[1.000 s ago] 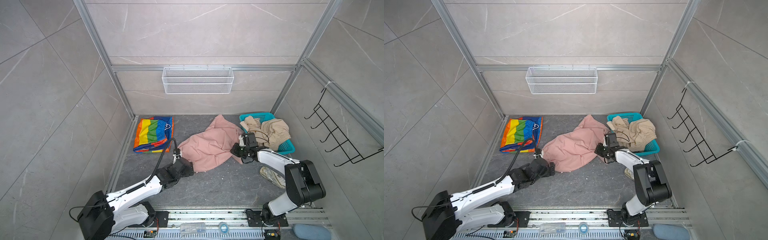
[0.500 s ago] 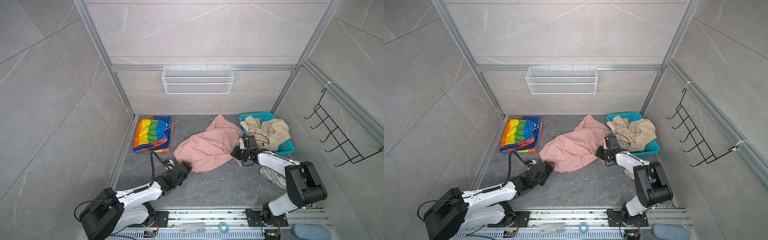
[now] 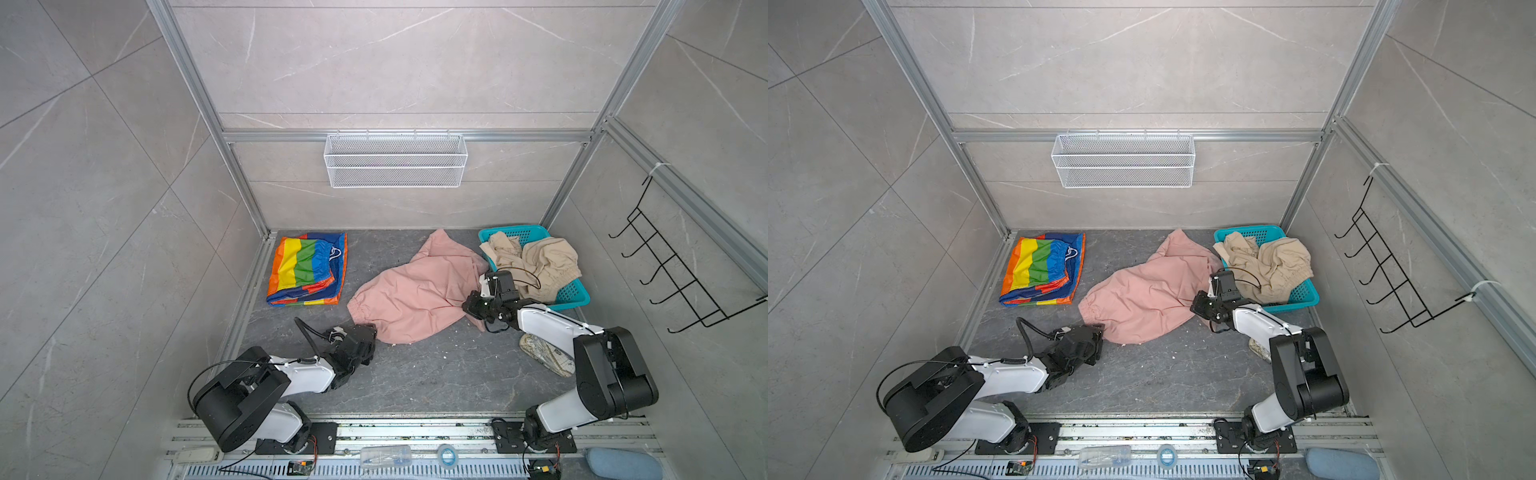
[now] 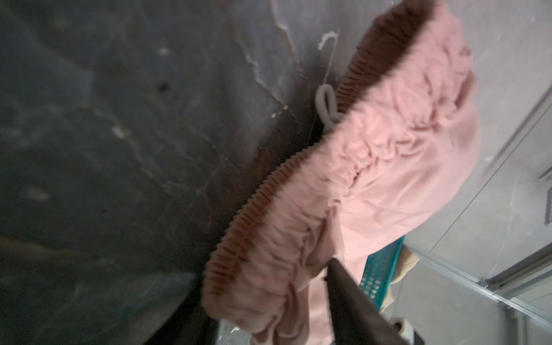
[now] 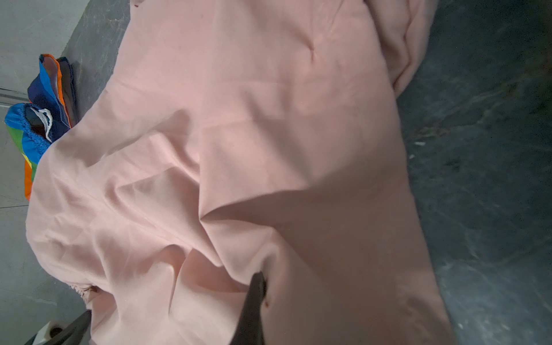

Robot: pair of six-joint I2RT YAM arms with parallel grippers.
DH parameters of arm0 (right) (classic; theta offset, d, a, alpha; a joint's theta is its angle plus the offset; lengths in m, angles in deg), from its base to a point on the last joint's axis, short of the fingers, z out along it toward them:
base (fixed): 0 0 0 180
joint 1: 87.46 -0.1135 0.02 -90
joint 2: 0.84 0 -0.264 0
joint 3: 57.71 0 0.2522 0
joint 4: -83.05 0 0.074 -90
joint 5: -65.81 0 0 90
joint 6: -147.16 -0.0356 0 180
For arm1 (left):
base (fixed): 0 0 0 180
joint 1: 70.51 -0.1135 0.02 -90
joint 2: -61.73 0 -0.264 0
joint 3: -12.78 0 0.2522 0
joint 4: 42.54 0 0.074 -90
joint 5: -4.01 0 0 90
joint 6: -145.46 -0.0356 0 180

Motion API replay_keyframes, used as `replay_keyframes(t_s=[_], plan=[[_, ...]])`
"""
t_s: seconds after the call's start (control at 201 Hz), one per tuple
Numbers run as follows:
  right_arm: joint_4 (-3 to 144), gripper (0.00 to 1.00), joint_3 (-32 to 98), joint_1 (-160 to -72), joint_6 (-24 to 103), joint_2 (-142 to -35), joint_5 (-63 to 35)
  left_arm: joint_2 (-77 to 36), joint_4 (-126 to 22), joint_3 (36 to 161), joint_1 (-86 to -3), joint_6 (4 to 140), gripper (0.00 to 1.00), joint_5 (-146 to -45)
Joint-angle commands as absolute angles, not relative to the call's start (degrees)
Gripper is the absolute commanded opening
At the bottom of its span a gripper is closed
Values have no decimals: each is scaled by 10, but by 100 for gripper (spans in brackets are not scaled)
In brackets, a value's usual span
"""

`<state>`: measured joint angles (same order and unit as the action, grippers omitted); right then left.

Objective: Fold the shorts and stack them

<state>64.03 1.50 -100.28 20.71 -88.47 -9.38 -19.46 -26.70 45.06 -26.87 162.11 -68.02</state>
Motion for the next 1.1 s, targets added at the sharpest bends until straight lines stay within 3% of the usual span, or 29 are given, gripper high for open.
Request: replay_keyframes(t_s=[0.0, 0.234, 0.483, 0.672, 0.902, 1.091], plan=[[641, 0, 7, -999, 205, -871, -94, -205, -228, 448, -283, 1606, 3, -673], [616, 2, 19, -996, 218, -858, -100, -120, -346, 481, -344, 1495, 0, -714], [633, 26, -11, -996, 177, -843, -56, -47, -537, 606, -379, 1312, 0, -736], [687, 38, -75, -998, 119, -829, -9, -62, -535, 624, -384, 1289, 0, -751], [727, 64, -154, -1002, 63, -791, 11, -79, -517, 636, -397, 1282, 0, -769], [765, 76, -195, -1002, -14, -736, 22, -73, -517, 650, -414, 1276, 0, -780]])
